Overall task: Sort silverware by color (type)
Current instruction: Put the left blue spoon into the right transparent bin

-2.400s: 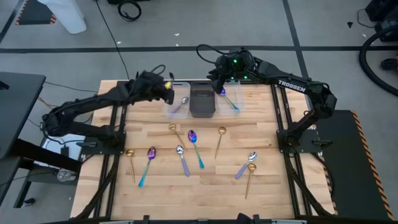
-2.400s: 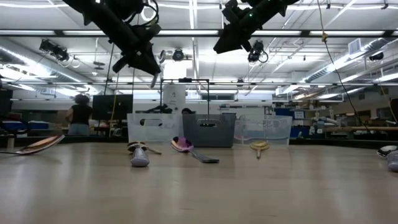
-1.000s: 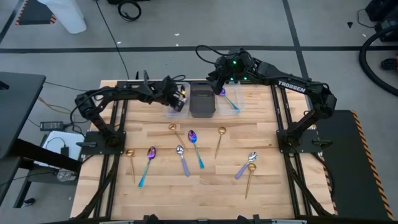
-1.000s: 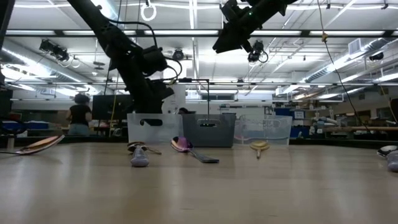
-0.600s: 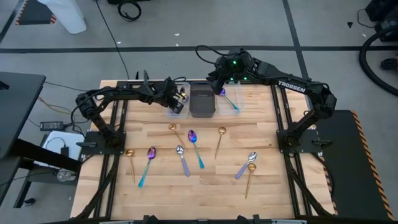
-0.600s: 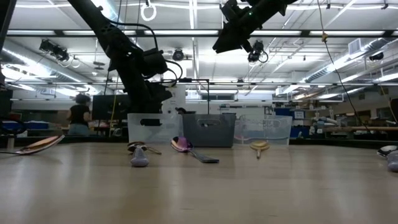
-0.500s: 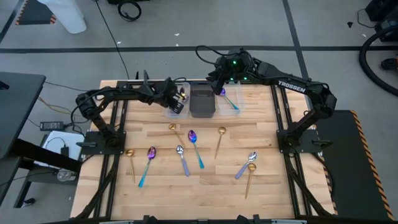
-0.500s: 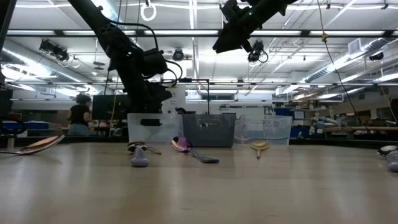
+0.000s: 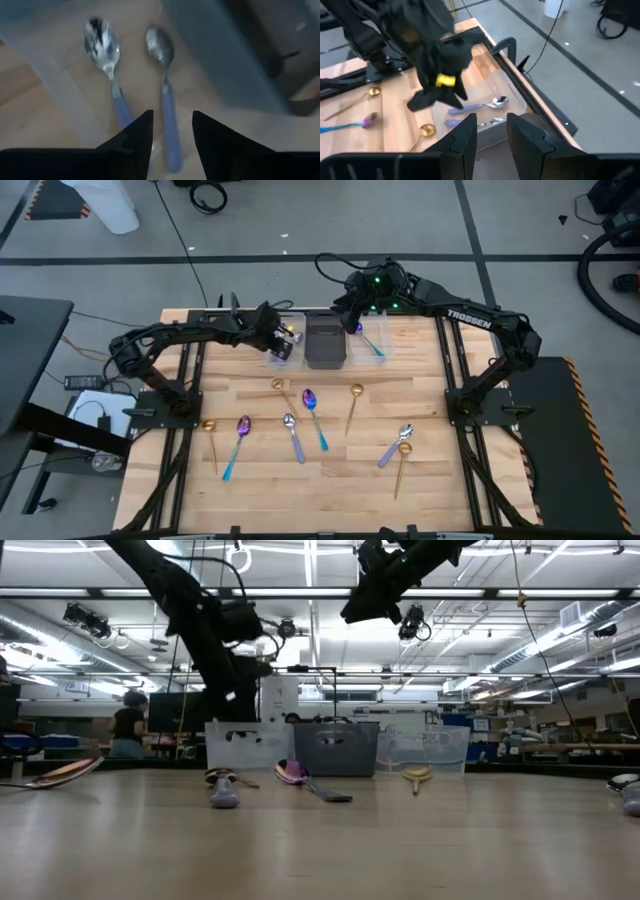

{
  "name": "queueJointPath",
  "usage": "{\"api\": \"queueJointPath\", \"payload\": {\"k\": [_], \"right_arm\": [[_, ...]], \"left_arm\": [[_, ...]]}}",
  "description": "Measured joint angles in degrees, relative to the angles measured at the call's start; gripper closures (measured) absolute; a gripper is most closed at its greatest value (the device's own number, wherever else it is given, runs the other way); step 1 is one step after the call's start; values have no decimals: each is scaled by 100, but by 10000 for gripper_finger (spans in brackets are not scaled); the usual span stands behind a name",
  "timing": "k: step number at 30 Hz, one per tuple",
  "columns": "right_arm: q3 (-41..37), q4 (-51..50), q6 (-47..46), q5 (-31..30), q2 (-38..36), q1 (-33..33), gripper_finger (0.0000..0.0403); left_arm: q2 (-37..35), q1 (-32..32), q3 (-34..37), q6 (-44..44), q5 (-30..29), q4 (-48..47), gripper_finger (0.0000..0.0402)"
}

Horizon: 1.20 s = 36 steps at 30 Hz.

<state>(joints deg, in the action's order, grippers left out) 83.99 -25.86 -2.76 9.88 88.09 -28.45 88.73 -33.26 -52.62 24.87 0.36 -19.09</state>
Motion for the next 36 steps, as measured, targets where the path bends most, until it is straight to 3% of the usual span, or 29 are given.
{"api": "queueJointPath", "payload": {"k": [5,11,19,24,36], "right_arm": [[0,-52,-65,14,0,-8,286],[0,-136,3,25,0,-8,286],[2,-86,506,-154,0,-8,286],[2,-94,290,-547,0,-10,286],[1,-82,410,-555,0,-8,286]], "left_arm": [[-874,234,-2,6,-2,-409,256],[-1837,814,-9,578,4,-1824,256],[-2179,1827,46,1900,72,-3964,256],[-2178,2670,231,2745,238,-4045,256],[-2177,4013,803,4113,388,-3892,256]]}}
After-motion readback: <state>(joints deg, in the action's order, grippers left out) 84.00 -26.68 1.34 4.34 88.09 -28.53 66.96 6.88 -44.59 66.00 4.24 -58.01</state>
